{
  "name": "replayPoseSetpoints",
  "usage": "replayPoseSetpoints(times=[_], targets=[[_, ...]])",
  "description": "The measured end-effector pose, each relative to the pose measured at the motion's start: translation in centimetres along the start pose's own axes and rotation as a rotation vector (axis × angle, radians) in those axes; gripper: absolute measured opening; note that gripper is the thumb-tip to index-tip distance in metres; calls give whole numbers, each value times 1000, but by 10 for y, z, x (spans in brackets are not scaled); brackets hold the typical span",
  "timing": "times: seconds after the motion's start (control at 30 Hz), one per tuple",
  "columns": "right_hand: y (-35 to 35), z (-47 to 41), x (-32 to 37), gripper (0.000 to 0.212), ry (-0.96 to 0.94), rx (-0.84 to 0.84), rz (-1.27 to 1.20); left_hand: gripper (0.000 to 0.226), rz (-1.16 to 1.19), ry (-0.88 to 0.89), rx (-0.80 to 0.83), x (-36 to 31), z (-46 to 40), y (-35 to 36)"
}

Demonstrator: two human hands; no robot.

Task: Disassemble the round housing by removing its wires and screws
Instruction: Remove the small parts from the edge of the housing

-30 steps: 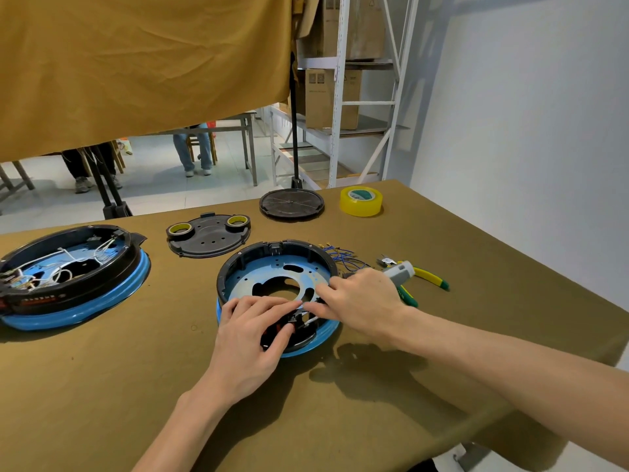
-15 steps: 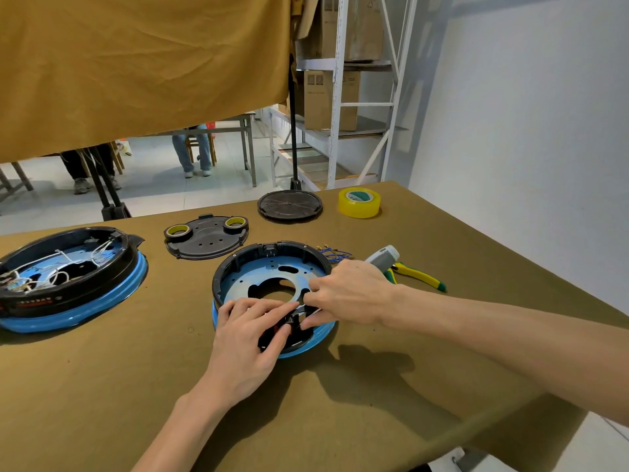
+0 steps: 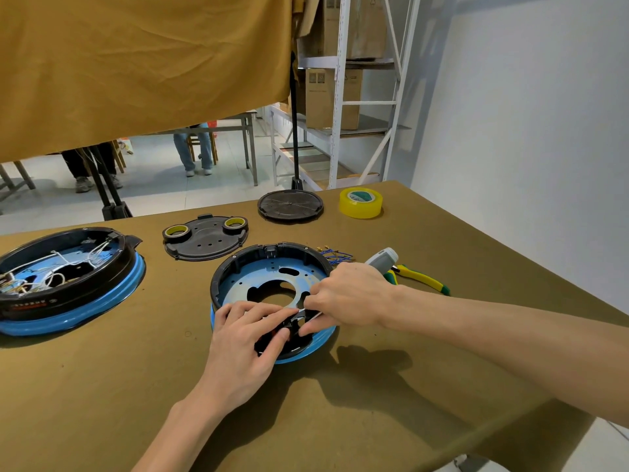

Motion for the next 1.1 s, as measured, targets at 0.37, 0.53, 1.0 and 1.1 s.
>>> replayPoseSetpoints(times=[0.37,0.53,1.0,1.1], targets=[[2,0,-5,57,-35,-156,-143,39,16,-2,1,1,-1,-1],[2,-1,-5,57,-27,-147,-180,40,21,-3,9,0,0,-3],[6,7,-1,53,-78,-384,-143,47,50,-5,20,-2,-2,-7],[7,15,0,52,-61,-505,-135,47,43,-3,30,-3,-3,-7]])
Point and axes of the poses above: each hand's wrist, its own z-axis away from the middle knuckle, its own y-axis out of the palm, x = y × z, the point moved 8 cm from there along -z, towards the middle knuckle, and after that the axes turned 2 degrees about -z, right-handed, at the moved point
